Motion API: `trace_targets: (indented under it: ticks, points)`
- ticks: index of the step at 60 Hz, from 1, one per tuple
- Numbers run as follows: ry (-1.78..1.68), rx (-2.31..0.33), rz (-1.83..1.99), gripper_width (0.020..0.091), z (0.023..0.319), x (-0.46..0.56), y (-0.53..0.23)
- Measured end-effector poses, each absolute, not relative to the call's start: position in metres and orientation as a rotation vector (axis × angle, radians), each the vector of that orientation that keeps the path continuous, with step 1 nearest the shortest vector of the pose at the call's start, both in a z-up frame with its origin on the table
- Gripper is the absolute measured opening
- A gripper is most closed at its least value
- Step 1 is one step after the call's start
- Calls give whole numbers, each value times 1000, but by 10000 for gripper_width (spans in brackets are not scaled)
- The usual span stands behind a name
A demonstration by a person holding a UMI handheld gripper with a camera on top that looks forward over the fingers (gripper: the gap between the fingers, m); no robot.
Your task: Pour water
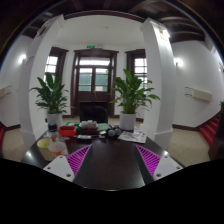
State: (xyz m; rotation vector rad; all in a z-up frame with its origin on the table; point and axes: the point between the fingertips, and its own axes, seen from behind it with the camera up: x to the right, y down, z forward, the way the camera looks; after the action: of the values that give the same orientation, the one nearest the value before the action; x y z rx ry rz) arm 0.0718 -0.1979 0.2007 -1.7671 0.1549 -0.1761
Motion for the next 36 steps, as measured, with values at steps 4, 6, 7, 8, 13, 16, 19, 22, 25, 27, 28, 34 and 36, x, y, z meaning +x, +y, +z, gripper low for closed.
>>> trace_targets:
  ticks: [4, 6, 7, 8, 13, 16, 19, 22, 25, 27, 28, 34, 36]
  points:
    - [113, -1770, -103, 858, 187, 49, -202]
    - [81, -1773, -57, 856, 176, 32, -206]
    - [67, -1771, -34, 858, 171, 24, -208]
    - [56, -1771, -14, 856, 194, 15, -191]
    - [12, -1765, 61, 854, 151, -26, -215]
    - [-15, -1772, 96, 857, 141, -49, -213]
    - [-40, -1777, 127, 856, 135, -70, -206]
    - [-61, -1774, 142, 856, 133, -85, -196]
    - [-69, -1764, 133, 852, 134, -94, -185]
    - [-64, -1752, 117, 852, 135, -95, -176]
    - [-62, -1747, 110, 853, 136, -96, -172]
    - [-62, -1754, 83, 853, 132, -98, -150]
    - [-61, -1761, 77, 851, 130, -98, -144]
